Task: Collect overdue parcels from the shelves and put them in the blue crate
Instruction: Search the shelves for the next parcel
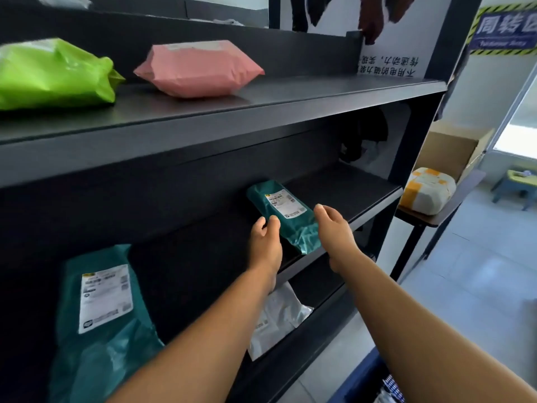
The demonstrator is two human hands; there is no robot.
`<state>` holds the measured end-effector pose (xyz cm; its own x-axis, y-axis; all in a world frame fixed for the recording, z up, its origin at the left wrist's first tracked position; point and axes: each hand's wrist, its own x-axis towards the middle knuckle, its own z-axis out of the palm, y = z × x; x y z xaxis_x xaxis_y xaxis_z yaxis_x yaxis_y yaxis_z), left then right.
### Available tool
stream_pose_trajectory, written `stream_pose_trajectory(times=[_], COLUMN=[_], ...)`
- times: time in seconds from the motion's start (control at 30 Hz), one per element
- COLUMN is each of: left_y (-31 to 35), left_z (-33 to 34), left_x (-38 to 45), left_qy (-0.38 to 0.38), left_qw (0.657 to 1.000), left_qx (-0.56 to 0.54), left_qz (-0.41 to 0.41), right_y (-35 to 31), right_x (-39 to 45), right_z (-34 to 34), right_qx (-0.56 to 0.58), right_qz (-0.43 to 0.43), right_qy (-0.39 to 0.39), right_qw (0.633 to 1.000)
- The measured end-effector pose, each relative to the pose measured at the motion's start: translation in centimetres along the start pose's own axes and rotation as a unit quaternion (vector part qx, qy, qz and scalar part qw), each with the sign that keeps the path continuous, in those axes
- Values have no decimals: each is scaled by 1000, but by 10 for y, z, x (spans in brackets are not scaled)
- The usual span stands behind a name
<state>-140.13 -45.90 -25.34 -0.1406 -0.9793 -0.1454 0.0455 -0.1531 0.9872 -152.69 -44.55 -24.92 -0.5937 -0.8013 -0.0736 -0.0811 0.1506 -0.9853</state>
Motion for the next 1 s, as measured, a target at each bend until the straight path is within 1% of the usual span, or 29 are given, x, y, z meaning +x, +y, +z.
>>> stream_pose_trajectory(times=[0.13,0.3,0.4,0.5,0.63,0.73,0.87,1.0], left_y=[-4,-14,-22,-32,-46,-52,-57,-62], left_z=[8,28,40,49,57,62,67,71], left_x=[33,80,102,117,136,144,147,147], left_qy=[-5,10,18,30,39,51,71,86], left_qw=[1000,997,993,989,987,986,987,986], left_qx=[19,33,34,46,59,52,42,14], left_qz=[-15,-70,-108,-134,-146,-148,-140,-145], right_y=[12,29,38,44,51,55,68,71], right_x=[49,111,141,162,186,192,194,193], right_z=[6,4,5,7,7,9,12,12], right_qx=[-42,-118,-174,-197,-185,-184,-128,-75], right_qz=[20,47,73,83,84,108,129,112], right_qy=[2,-4,-32,-71,-102,-134,-158,-164], right_qw=[999,992,982,974,974,968,971,977])
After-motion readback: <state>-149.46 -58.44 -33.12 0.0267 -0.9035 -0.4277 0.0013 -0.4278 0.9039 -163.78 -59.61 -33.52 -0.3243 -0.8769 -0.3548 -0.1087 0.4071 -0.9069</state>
